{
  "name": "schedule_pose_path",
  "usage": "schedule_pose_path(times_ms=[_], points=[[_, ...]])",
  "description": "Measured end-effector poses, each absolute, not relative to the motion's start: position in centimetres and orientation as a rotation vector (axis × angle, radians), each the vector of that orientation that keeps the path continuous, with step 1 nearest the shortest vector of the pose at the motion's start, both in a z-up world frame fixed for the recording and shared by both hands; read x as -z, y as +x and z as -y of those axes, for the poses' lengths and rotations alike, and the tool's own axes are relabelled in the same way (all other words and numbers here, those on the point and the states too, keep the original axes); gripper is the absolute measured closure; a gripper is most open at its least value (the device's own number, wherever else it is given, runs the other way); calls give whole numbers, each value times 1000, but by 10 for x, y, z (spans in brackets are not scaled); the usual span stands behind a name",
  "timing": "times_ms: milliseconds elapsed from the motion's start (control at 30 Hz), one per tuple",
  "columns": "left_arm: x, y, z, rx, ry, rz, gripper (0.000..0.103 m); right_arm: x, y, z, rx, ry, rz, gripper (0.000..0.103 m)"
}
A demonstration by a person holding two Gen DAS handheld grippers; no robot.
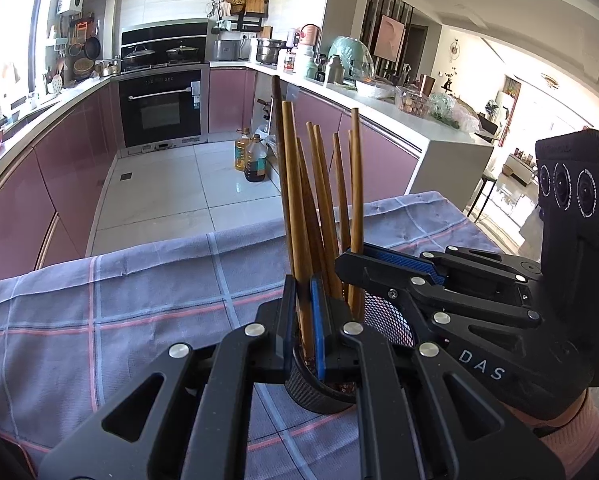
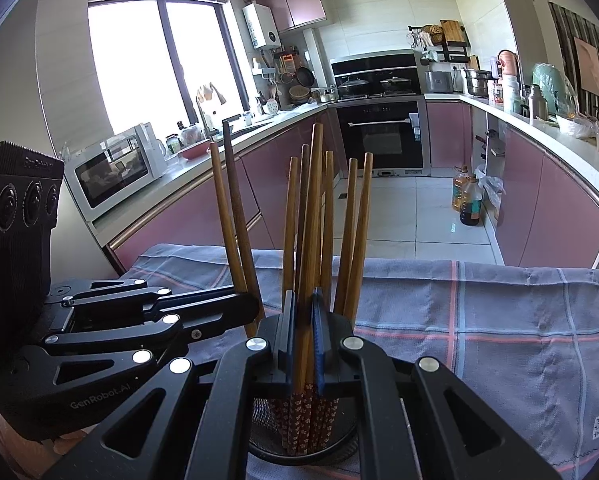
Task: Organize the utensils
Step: 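Open both tools to release the chopsticks into the holder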
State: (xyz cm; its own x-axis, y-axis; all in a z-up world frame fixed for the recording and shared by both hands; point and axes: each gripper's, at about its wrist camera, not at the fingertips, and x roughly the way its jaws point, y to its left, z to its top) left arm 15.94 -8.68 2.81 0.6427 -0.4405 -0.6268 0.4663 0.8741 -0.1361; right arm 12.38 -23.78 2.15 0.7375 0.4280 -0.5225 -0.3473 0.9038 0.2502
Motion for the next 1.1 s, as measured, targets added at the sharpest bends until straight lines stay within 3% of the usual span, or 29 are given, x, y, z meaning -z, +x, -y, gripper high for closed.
schedule_pose_path(times_ms=[367,433,500,633,800,833,1000,1100], points=[[-16,166,84,516,28,-723,94,-19,120,238,-430,146,-614,95],[-15,166,81,515,27,-721,92,-19,119,240,-429,147,-614,92],[-13,165,79,509,27,-717,88,-18,116,241,-428,151,-611,82],[-12,163,74,492,22,-708,82,-20,110,241,-428,145,-604,79],[-13,150,65,464,18,-671,65,-23,102,241,-421,139,-589,57],[-13,146,62,454,20,-660,63,-23,100,242,-421,138,-587,57],[-16,127,45,388,-3,-609,31,-25,85,244,-405,134,-557,39],[-20,112,34,343,-8,-560,19,-25,76,245,-399,136,-540,27]])
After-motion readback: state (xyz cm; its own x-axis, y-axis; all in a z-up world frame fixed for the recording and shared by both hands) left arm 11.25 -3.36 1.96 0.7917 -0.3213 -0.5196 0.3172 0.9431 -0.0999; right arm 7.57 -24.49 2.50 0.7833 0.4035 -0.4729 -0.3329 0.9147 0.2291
